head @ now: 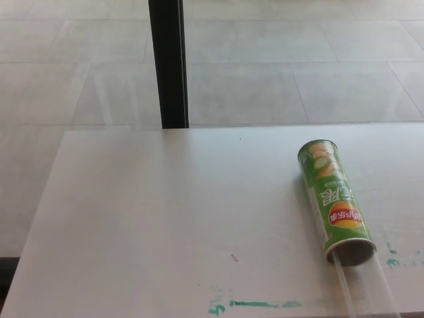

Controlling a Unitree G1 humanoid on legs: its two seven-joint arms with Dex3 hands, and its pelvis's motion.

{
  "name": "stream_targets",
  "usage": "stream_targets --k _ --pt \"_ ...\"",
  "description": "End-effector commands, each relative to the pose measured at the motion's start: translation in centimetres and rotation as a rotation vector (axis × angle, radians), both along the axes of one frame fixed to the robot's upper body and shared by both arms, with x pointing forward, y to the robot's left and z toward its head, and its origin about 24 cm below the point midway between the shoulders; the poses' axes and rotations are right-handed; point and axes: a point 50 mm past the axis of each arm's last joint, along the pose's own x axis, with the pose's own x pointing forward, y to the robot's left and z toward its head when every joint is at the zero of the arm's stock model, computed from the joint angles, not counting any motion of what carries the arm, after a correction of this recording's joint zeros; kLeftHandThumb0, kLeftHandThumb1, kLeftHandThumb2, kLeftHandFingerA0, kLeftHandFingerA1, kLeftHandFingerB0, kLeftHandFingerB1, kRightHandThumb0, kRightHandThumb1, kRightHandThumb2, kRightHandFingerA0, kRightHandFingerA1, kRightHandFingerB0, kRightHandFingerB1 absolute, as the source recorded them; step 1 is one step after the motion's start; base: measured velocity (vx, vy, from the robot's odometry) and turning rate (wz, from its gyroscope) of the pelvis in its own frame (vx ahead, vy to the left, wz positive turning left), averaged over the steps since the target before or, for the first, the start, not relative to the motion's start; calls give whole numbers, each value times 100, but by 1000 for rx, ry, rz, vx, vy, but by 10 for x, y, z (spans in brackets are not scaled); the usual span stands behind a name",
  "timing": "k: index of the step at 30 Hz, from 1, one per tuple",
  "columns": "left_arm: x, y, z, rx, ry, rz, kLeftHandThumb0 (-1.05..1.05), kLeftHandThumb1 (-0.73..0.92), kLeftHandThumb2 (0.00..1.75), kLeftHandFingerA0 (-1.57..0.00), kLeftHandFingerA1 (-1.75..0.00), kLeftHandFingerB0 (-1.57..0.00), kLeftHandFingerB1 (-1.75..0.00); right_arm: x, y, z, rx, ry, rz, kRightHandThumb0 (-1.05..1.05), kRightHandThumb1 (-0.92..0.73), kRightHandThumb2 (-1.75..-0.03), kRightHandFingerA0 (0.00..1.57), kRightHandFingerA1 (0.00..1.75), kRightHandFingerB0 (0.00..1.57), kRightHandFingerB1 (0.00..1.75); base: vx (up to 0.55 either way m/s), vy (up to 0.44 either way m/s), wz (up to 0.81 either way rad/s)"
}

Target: Use the right hand as a fist to push the chips tray inside its container kept in the middle of the desk

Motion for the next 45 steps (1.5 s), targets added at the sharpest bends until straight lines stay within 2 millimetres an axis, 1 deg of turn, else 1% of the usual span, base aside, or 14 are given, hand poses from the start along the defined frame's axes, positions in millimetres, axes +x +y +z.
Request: stream_targets --k 1,8,9,14,15,17,18,19,23,35,36,37,38,45 --pt "2 9 9 26 -29 -8 -86 70 143 -136 -162 -58 -117 -1 121 38 -78 21 691 -58 -92 -67 61 106 39 61 0 0 0" --pt "2 10 11 48 6 -50 -84 71 144 -132 -159 -37 -103 -16 144 28 -163 223 930 -54 -69 -111 71 96 37 66 0 0 0" --pt "1 10 11 51 9 -54 -105 92 93 -72 -175 -35 -149 -19 146 27 -223 256 954 -54 -84 -64 80 95 49 60 0 0 0" --pt "0 10 11 47 2 -42 -105 92 94 -74 -175 -45 -155 -27 151 24 -372 363 1096 -55 -87 -66 74 94 42 60 0 0 0" --pt "-1 11 12 56 31 -62 -83 72 145 -136 -161 -54 -112 -31 153 24 -400 386 1133 -51 -82 -64 78 89 46 59 0 0 0" --pt "-2 11 12 55 39 -73 -105 92 96 -67 -175 -41 -145 -35 155 23 -467 410 1164 -50 -81 -64 80 85 48 58 0 0 0" --pt "-3 11 12 58 43 -71 -91 72 146 -147 -169 -46 -111 -37 156 22 -477 423 1187 -49 -80 -63 80 84 50 58 0 0 0" --pt "-3 12 13 56 39 -61 -105 92 95 -69 -175 -38 -145 -39 157 21 -482 433 1187 -55 -80 -62 83 82 53 59 0 0 0" --pt "-3 12 13 76 80 -100 -80 73 145 -142 -162 -41 -102 -50 165 7 -511 468 1231 -50 -78 -62 86 84 58 61 0 0 0" --pt "-4 12 12 61 55 -70 -79 66 140 -142 -160 -36 -99 -50 177 -16 -951 543 1351 -55 -73 -60 95 83 69 59 0 0 0" --pt "-4 11 12 54 49 -60 -105 92 95 -67 -175 -35 -141 -48 176 -16 -985 542 1340 -54 -72 -60 98 80 72 60 0 0 0" --pt "-4 11 11 44 38 -44 -105 92 95 -67 -175 -35 -141 -45 173 -15 -1037 540 1324 -54 -72 -60 98 80 72 60 0 0 0" --pt "-3 12 12 60 66 -59 -83 68 143 -146 -164 -47 -106 -41 171 -16 -1096 532 1294 -58 -71 -61 102 78 74 58 0 0 0" --pt "-5 12 13 82 97 -115 -75 72 144 -144 -159 -61 -111 -29 160 -21 -1273 642 1237 -62 -74 -63 102 68 78 55 0 0 0"
